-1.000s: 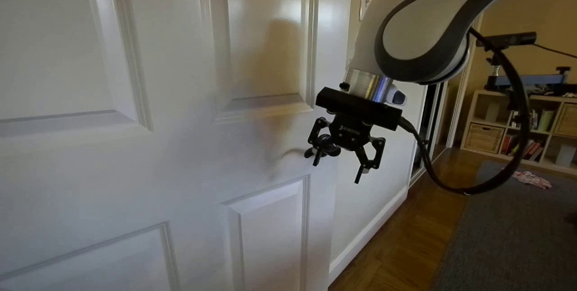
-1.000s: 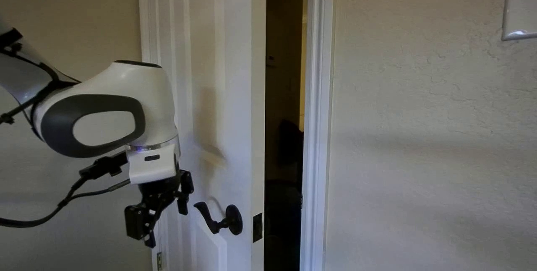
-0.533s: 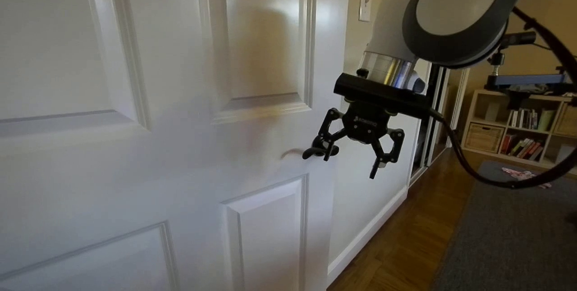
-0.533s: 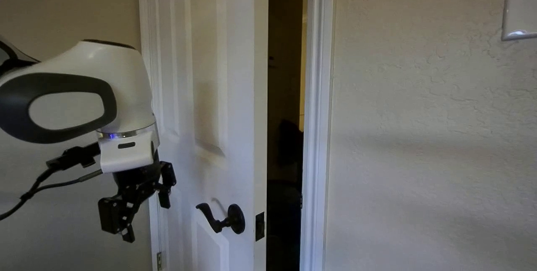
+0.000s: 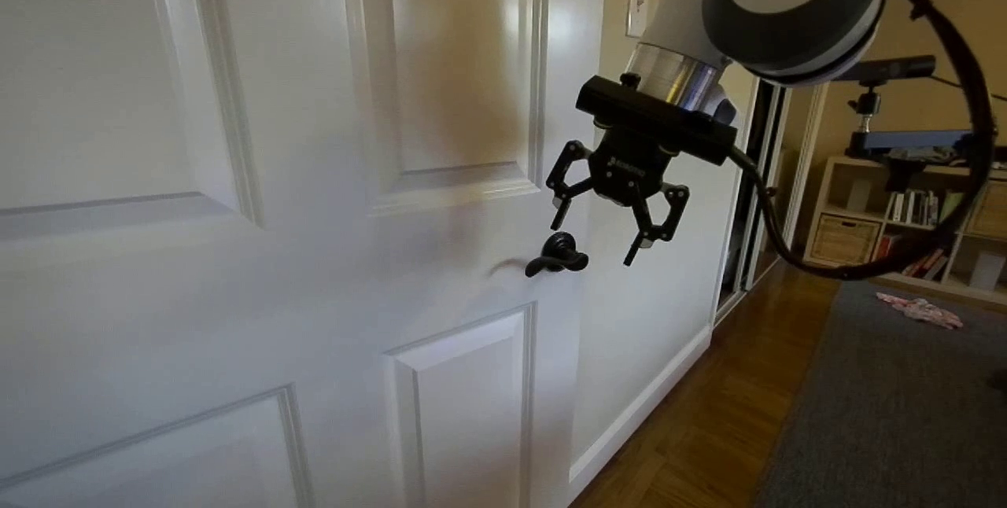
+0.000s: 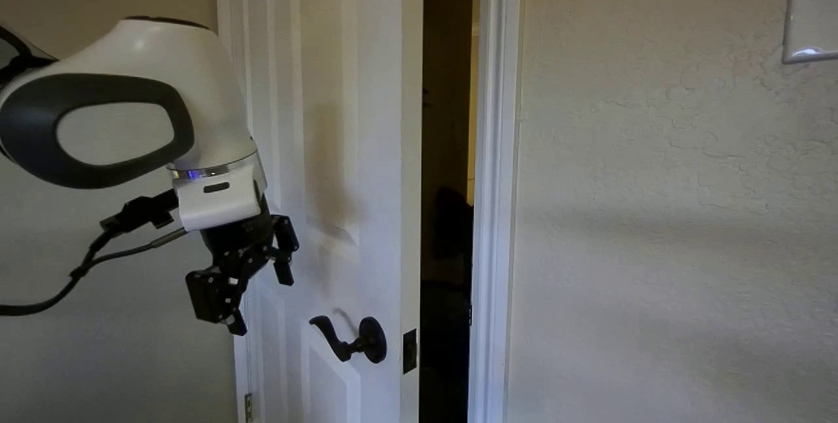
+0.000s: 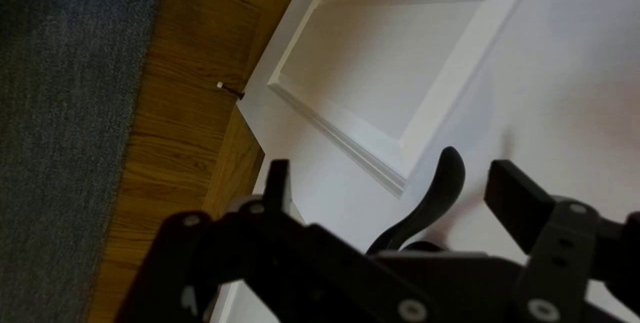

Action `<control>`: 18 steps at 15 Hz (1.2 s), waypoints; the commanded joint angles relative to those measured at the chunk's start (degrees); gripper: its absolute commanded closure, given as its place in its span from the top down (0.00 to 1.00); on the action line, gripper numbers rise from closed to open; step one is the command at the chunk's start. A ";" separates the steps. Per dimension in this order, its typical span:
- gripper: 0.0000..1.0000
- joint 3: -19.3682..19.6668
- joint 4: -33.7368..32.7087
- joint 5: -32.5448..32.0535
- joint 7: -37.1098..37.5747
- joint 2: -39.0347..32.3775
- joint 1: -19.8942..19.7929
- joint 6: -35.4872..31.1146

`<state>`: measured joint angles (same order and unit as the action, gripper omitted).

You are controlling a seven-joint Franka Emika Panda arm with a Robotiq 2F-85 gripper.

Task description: Open the door

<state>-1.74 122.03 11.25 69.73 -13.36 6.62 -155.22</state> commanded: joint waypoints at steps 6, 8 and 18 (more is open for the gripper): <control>1.00 1.27 -9.25 1.78 -3.34 -7.96 -1.70 -0.11; 1.00 1.00 -11.28 2.77 -4.17 -9.80 -2.25 0.28; 1.00 0.47 -15.87 7.07 -6.72 -16.90 -3.28 1.90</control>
<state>-0.54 107.27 16.12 64.96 -29.03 4.39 -154.98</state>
